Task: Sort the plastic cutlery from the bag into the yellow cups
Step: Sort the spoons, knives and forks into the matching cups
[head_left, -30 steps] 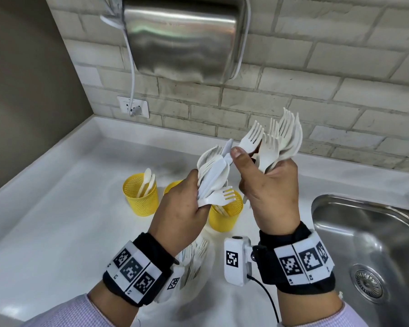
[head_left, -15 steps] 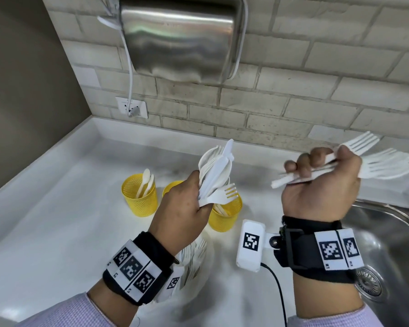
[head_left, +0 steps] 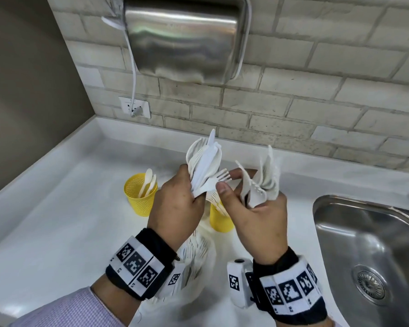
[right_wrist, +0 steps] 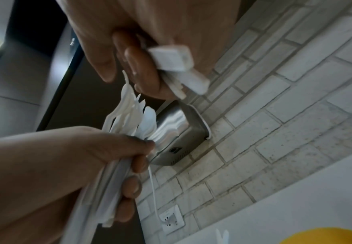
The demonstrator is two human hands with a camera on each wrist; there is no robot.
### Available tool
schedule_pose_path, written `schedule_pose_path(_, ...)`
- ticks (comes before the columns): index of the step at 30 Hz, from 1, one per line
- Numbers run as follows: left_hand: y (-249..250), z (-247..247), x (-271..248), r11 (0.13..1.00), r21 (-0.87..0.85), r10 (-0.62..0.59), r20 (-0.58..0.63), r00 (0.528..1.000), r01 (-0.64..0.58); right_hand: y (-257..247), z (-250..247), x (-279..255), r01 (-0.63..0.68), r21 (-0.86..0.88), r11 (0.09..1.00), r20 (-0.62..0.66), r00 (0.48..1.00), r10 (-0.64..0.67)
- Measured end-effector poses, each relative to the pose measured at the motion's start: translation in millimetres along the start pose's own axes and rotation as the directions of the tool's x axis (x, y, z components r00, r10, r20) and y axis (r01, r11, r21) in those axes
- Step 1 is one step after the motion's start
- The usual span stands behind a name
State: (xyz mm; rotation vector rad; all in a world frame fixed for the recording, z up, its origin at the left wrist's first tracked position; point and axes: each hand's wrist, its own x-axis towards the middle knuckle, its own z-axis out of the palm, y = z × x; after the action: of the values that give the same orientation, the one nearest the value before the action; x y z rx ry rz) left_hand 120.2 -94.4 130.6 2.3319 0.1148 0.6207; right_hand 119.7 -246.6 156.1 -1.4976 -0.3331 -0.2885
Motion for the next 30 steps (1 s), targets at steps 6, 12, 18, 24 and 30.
schedule_pose_path(6,-2.5,-0.9,0.5,1.000,-0.010,0.011,-0.038,0.999,-0.011,-7.0,7.3,2.6,0.044,-0.075,0.996,-0.030,0.998,-0.046)
schedule_pose_path(12,-5.3,0.4,-1.1,1.000,-0.003,-0.003,-0.028,1.000,0.003,-9.4,7.0,3.6,0.097,-0.015,0.995,-0.137,0.986,-0.098)
schedule_pose_path(18,0.0,-0.8,-4.0,1.000,-0.021,-0.006,-0.021,1.000,0.006,-7.1,1.2,9.9,0.069,0.070,0.995,-0.045,0.997,-0.066)
schedule_pose_path(24,6.1,-2.1,-5.9,0.998,-0.055,-0.004,0.009,1.000,0.005,-9.0,9.3,5.6,0.007,0.034,0.999,-0.041,0.999,-0.006)
schedule_pose_path(30,9.9,-4.6,-5.2,0.998,-0.057,0.033,-0.004,0.999,-0.033,-10.0,10.3,7.3,-0.007,0.144,0.990,-0.167,0.985,0.031)
